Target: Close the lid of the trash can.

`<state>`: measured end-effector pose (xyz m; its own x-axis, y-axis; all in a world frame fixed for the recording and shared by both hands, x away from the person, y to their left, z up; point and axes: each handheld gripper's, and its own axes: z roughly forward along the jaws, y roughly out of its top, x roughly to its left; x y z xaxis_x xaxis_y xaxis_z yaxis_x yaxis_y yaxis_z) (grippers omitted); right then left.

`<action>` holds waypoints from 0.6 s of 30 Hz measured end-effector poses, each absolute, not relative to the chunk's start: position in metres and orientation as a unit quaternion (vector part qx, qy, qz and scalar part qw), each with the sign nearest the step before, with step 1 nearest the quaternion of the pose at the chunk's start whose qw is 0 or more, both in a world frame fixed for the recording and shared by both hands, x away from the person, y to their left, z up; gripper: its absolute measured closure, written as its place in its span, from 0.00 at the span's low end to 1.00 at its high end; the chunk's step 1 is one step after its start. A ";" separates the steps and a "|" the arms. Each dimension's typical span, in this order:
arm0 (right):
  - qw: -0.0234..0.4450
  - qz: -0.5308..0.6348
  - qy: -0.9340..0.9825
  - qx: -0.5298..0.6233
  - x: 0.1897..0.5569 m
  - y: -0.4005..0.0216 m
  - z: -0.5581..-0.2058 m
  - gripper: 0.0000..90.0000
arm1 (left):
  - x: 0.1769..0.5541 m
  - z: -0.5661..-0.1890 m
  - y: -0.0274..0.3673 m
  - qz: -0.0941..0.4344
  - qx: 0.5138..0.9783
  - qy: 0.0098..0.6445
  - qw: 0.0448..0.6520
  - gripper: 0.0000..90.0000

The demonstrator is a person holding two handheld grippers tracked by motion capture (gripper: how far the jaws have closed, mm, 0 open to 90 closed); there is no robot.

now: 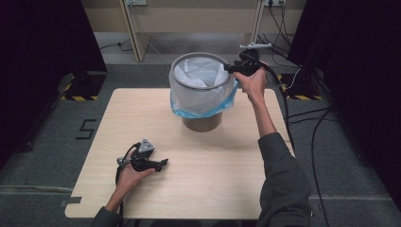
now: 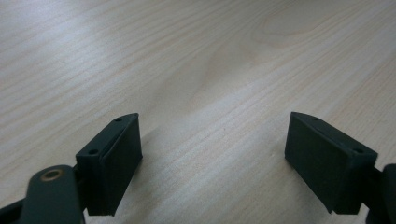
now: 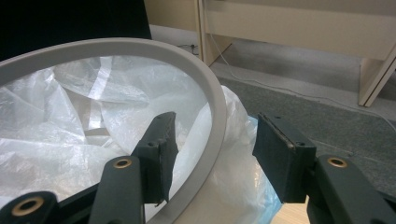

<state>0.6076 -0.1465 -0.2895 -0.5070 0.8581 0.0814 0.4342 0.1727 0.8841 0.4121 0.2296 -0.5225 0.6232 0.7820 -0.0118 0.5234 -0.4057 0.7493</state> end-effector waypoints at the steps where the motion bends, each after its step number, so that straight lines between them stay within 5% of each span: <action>1: 0.228 0.467 0.731 0.442 0.607 -0.147 -0.289 0.54 | 0.412 -0.522 0.230 0.174 0.820 0.398 0.372 0.20; 18: 0.242 0.451 0.745 0.428 0.608 -0.144 -0.296 0.58 | 0.412 -0.522 0.230 0.169 0.821 0.394 0.376 0.21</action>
<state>0.6079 -0.1440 -0.2959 -0.5172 0.8555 0.0251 0.4193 0.2277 0.8788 0.4116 0.2302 -0.5222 0.6315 0.7751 -0.0191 0.5204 -0.4055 0.7515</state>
